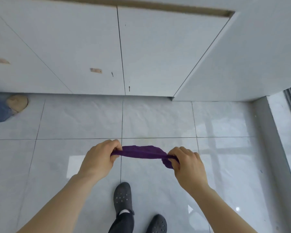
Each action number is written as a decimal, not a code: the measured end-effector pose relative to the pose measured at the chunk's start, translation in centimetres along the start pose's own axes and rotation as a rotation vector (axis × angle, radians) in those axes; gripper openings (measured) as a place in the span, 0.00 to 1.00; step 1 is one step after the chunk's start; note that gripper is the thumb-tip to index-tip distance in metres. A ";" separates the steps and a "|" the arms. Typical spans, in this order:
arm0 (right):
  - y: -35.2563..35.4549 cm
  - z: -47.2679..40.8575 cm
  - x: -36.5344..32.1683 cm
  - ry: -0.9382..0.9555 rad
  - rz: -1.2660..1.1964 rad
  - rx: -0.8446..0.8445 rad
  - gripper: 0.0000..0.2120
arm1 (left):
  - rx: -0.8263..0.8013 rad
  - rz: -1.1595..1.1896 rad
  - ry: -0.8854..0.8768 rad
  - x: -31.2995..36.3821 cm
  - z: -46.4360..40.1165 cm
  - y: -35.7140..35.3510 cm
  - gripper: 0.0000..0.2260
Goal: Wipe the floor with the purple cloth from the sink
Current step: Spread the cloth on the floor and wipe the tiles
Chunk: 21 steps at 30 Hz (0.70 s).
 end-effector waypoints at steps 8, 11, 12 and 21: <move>-15.8 -2.5 8.2 -0.027 -0.004 -0.077 0.09 | -0.127 0.021 0.060 -8.5 -5.2 -15.3 0.09; -20.3 -4.6 11.1 -0.034 -0.020 -0.075 0.09 | -0.151 0.040 0.073 -11.0 -8.3 -19.4 0.10; -21.9 -5.5 12.1 -0.034 -0.020 -0.062 0.09 | -0.153 0.045 0.074 -11.9 -9.5 -20.8 0.11; -34.6 -17.9 19.4 -0.042 0.046 0.112 0.12 | -0.085 0.044 0.041 -20.3 -23.1 -29.8 0.09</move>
Point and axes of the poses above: each hand's wrist, its own z-axis away from the middle knuckle, its own y-axis out of the back of the hand, x = y × z, the point moved 1 cm from there along -z, towards the middle knuckle, and after that the axes turned 14 degrees about -x, right-handed, at the moved point
